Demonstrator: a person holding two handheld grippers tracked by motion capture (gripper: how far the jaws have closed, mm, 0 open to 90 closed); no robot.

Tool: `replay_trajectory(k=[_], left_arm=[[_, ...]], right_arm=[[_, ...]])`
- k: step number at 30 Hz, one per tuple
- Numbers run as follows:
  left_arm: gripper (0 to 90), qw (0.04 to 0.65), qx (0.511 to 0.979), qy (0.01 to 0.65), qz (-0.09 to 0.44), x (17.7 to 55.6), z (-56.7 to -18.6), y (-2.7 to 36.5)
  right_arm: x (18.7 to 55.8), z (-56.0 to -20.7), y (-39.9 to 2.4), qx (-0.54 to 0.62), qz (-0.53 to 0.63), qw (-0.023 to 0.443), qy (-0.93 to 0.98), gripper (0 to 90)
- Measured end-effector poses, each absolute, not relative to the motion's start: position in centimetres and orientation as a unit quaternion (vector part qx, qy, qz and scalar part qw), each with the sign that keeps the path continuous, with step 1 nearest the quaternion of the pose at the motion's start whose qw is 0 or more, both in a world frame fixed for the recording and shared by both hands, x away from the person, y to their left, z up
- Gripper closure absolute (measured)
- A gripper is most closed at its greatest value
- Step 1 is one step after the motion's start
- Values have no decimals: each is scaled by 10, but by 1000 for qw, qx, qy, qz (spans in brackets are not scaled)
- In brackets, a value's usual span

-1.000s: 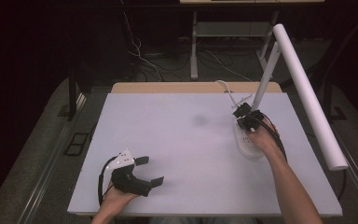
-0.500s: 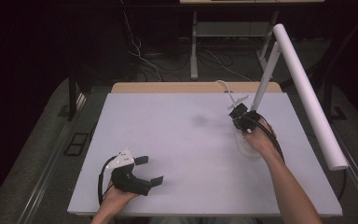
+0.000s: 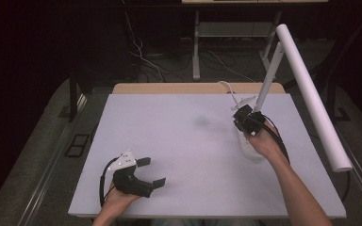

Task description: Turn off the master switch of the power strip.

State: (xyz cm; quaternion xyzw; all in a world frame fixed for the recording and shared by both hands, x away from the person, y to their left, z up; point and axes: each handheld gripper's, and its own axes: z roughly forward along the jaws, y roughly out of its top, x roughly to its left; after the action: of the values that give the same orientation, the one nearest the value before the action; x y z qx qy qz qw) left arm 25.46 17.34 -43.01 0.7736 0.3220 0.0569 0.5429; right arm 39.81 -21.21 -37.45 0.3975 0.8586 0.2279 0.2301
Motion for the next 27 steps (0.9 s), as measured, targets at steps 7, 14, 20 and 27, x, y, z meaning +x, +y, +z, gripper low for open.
replay_trajectory(k=[7,14,20,27], left_arm=[[0,543,773,322,56,255,-430,173],[0,543,772,324,55,254,-431,171],[0,544,772,324,57,254,-430,172],[0,544,772,325,58,255,-430,172]], right_arm=[[383,-364,-213,387,257,228,856,891],[365,-356,-217,389,299,203,848,787],[347,-355,-225,388,337,183,838,571],[323,-358,-240,407,372,162,818,239]])
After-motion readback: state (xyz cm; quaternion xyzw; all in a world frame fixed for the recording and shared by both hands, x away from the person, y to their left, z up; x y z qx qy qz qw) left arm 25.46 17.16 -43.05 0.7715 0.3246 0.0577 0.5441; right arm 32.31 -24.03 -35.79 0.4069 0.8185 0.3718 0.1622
